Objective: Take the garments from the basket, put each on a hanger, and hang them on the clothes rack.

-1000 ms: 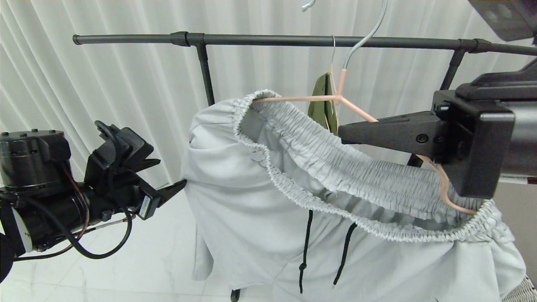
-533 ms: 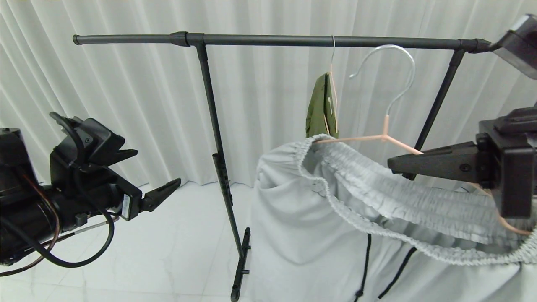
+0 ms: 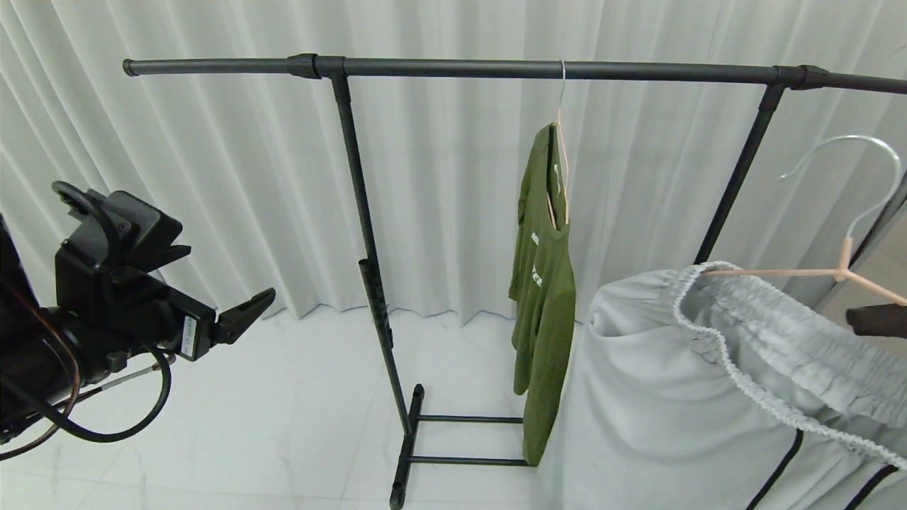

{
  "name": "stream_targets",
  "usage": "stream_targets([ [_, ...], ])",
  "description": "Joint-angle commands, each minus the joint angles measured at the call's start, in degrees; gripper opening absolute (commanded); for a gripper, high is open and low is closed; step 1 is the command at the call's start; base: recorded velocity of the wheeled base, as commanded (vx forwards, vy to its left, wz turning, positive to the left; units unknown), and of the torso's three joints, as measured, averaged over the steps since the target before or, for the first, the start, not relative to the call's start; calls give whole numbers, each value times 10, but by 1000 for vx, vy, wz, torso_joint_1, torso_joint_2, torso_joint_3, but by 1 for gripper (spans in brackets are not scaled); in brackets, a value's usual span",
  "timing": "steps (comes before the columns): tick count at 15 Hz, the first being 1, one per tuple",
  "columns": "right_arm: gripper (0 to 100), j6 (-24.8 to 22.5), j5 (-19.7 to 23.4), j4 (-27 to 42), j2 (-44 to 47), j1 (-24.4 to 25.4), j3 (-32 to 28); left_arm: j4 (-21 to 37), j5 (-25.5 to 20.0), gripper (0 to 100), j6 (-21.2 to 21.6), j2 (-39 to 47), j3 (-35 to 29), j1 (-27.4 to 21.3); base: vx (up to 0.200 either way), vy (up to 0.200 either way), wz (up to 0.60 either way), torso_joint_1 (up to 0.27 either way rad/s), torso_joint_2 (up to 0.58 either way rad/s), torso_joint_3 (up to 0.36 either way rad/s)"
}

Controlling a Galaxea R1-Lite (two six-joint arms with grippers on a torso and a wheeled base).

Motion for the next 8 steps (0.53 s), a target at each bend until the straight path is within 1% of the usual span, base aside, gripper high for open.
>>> stream_targets([
  [1,0,-7,0,18,-34,-72,2,-13,0,100,0,8,2,5,0,0,0,0,0,0],
  [3,0,-35,0,21,-33,-140,3,-45,6,100,1,20,3,6,0,0,0,0,0,0],
  [4,0,-55,0,21,-28,-169,2,-56,11,100,1,24,4,6,0,0,0,0,0,0],
  [5,0,-86,0,19,-18,-204,2,-63,17,100,1,25,8,6,0,0,0,0,0,0],
  [6,0,-104,5,18,-9,-226,2,-63,18,100,1,23,8,5,0,0,0,0,0,0],
  [8,0,-106,12,5,-1,-228,3,-63,18,100,2,21,7,5,0,0,0,0,0,0],
])
